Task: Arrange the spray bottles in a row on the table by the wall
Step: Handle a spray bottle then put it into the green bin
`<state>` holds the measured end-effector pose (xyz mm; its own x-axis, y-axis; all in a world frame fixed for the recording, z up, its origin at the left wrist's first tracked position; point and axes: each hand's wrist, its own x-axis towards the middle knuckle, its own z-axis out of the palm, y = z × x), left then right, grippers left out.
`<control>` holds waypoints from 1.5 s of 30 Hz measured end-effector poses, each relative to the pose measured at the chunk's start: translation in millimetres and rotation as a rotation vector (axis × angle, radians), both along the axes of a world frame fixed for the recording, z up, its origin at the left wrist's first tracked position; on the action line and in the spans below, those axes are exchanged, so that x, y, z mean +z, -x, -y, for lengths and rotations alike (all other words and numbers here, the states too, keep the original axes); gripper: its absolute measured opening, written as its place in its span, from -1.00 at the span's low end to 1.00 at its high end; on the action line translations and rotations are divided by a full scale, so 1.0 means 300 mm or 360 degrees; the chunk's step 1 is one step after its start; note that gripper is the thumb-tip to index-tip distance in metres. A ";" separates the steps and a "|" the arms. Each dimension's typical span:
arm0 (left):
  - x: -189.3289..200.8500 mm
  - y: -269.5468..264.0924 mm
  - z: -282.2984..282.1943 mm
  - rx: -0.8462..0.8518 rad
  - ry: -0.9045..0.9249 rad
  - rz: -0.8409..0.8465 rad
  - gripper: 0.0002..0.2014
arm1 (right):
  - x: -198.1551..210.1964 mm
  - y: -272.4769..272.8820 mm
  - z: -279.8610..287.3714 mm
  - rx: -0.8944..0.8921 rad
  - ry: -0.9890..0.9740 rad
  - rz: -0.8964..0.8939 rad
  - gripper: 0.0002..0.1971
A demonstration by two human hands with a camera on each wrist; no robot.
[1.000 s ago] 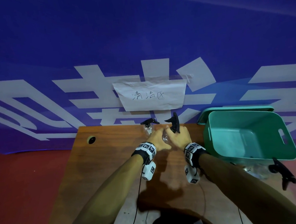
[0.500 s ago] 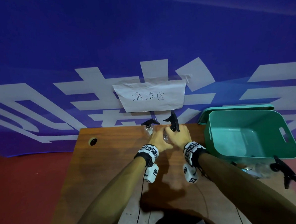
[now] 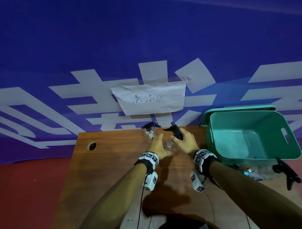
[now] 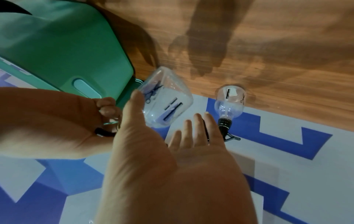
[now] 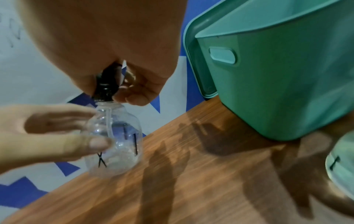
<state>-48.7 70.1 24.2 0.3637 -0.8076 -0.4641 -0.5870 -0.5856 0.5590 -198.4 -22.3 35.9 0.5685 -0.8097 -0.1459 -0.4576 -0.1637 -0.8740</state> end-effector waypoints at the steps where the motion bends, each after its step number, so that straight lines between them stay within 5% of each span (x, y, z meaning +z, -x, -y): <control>1: -0.010 0.003 0.000 0.0045 0.0050 0.0016 0.19 | -0.015 0.007 0.010 0.0041 0.0047 -0.0108 -0.86; 5: -0.015 0.011 0.007 0.0038 0.0254 0.0010 0.14 | -0.071 0.038 0.020 0.0307 0.0232 -0.0559 -0.78; 8: -0.020 0.021 0.008 -0.0131 0.0338 0.0072 -0.11 | -0.104 0.085 0.013 0.0425 0.0313 -0.0681 -0.64; 18: -0.060 0.109 0.050 -0.0535 0.0137 0.0297 -0.82 | -0.171 0.192 0.001 0.0484 0.0218 -0.0956 -0.79; 26: -0.068 0.129 0.070 -0.0541 0.0054 0.0409 -0.84 | -0.144 0.206 0.017 0.0541 0.0210 -0.1017 -0.81; 33: -0.056 0.111 0.040 -0.0512 -0.0019 0.0280 -0.32 | -0.082 0.185 0.033 0.0781 0.0131 -0.1131 -0.68; 36: -0.057 0.056 0.026 -0.0404 0.0001 0.0306 -0.37 | -0.215 0.173 0.128 0.0892 0.0115 -0.1159 -0.48; 40: -0.062 -0.054 0.017 -0.0168 0.0058 0.0434 -0.46 | -0.058 0.091 0.151 0.0897 0.0164 -0.0962 -0.21; 45: -0.040 -0.199 0.057 0.0147 0.0046 0.0705 -0.50 | 0.000 -0.055 0.164 0.0600 0.0089 -0.0678 -0.24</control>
<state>11.1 53.0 12.2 0.5935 -0.7727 -0.2249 -0.7192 -0.6347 0.2827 -182.0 -71.4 35.9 0.7199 -0.5752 -0.3884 -0.6686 -0.4246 -0.6104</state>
